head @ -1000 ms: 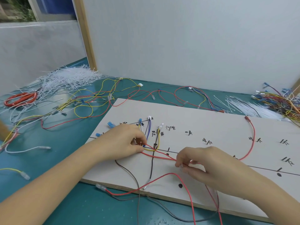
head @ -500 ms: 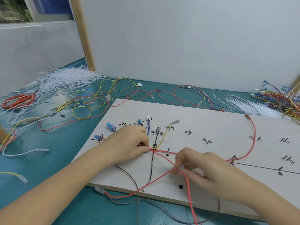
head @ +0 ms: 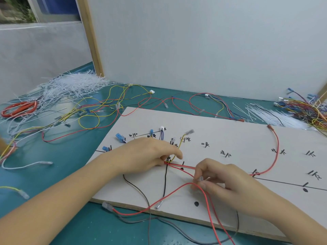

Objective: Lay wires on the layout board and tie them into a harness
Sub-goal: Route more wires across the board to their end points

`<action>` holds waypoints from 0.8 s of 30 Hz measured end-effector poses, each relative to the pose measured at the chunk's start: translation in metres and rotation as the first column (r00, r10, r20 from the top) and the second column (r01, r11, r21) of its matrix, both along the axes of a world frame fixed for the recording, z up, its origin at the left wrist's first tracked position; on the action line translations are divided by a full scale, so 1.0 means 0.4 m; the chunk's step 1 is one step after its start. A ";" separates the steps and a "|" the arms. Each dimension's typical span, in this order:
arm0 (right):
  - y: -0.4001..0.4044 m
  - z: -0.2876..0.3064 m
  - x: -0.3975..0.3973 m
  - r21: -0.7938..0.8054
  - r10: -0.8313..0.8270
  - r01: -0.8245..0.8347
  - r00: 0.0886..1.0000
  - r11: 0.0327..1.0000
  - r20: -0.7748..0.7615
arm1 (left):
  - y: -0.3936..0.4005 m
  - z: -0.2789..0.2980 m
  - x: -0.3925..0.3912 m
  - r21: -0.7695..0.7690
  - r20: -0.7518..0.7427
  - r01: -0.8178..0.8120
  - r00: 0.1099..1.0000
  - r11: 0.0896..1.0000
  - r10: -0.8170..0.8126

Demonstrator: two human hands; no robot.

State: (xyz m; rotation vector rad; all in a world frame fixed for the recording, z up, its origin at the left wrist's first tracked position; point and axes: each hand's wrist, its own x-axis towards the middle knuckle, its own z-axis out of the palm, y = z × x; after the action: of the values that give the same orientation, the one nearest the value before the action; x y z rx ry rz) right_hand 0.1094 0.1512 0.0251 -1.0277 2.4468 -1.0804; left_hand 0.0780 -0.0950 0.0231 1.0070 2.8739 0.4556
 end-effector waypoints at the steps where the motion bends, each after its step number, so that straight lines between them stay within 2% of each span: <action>1: 0.000 0.000 0.000 0.000 -0.001 0.001 1.000 1.000 -0.003 | -0.002 0.000 -0.008 -0.013 0.037 -0.005 0.999 1.000 0.005; 4: -0.001 0.002 0.001 -0.002 0.005 -0.005 1.000 1.000 -0.011 | -0.006 0.005 -0.032 -0.025 0.163 -0.023 0.986 0.999 0.027; 6: 0.000 0.002 0.002 -0.001 0.008 -0.008 1.000 1.000 -0.018 | -0.007 0.004 -0.045 -0.053 0.189 0.002 0.982 0.999 0.008; 12: 0.001 0.000 0.003 -0.003 0.014 -0.014 1.000 1.000 -0.017 | -0.024 -0.005 -0.068 -0.101 0.135 0.018 0.991 0.995 -0.004; 19: 0.001 -0.001 0.004 -0.033 0.011 -0.012 0.999 0.999 -0.033 | -0.026 -0.007 -0.067 -0.163 0.170 0.043 0.985 0.986 -0.015; 24: -0.001 -0.001 0.004 -0.063 -0.001 -0.003 0.999 0.998 -0.051 | -0.027 -0.014 -0.048 -0.138 0.097 -0.061 0.992 0.989 0.075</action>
State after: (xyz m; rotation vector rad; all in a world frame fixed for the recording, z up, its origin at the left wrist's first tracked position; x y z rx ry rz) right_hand 0.1110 0.1507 0.0246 -1.0880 2.4657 -1.1519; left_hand 0.0590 -0.1058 0.0174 0.8420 2.8105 0.3026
